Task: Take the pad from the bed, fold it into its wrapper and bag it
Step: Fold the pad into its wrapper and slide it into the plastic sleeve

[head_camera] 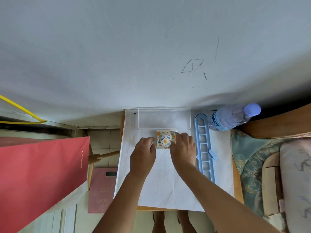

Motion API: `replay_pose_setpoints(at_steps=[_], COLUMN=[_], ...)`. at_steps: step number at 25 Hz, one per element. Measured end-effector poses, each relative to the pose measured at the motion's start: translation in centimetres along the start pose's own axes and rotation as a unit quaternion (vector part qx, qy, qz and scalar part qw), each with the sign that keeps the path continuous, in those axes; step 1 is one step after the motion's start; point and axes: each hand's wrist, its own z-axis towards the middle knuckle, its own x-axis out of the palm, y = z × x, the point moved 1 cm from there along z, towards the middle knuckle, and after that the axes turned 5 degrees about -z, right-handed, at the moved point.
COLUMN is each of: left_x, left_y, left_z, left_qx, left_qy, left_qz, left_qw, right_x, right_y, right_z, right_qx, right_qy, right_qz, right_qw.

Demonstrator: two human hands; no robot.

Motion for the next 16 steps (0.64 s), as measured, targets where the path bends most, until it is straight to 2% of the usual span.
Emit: replay_pose_setpoints(at_steps=[1,2,3,5,8,10,12,14,15,16], left_x=[-0.2,-0.3,-0.4,-0.6,-0.8,-1.0,-1.2,-1.7,-1.8,-1.9], left_y=[0.1,0.2,0.4,0.8,1.2,1.2,1.0,0.9,1.0,1.2], left_z=[-0.1,-0.2,-0.3,-0.2,0.4,1.0,1.9,3.4,4.2,5.2], left_qx=[-0.002,-0.004,-0.004,-0.002,-0.003,-0.005,-0.011,-0.035,-0.054,-0.079], left_qy=[-0.003,-0.003,-0.003,-0.005,-0.02,-0.022,-0.021,-0.026,-0.028,-0.025], left_qz=[0.003,0.005,0.006,0.005,0.008,0.007,-0.007,-0.037,-0.046,-0.044], left_qw=[1.0,1.0,1.0,1.0,1.0,1.0,1.0,0.998,0.997,0.996], right_x=[0.0,0.2,0.5,1.4,2.1,1.4,0.0,-1.3,-1.8,-2.2], right_y=[-0.1,-0.1,-0.1,-0.2,0.4,0.4,-0.3,-1.6,-2.3,-3.0], right_z=[-0.9,-1.4,-1.7,-1.3,-0.5,-0.6,-0.5,0.5,1.2,2.0], right_qx=[-0.084,-0.157,-0.197,-0.195,-0.173,-0.173,-0.134,-0.023,0.044,0.11], right_qy=[-0.031,0.003,0.072,0.199,0.235,0.218,0.128,0.019,0.0,0.014], right_qz=[-0.027,-0.044,-0.054,-0.085,-0.123,-0.093,0.029,0.136,0.169,0.203], right_qw=[0.996,0.987,0.976,0.957,0.949,0.956,0.982,0.99,0.985,0.973])
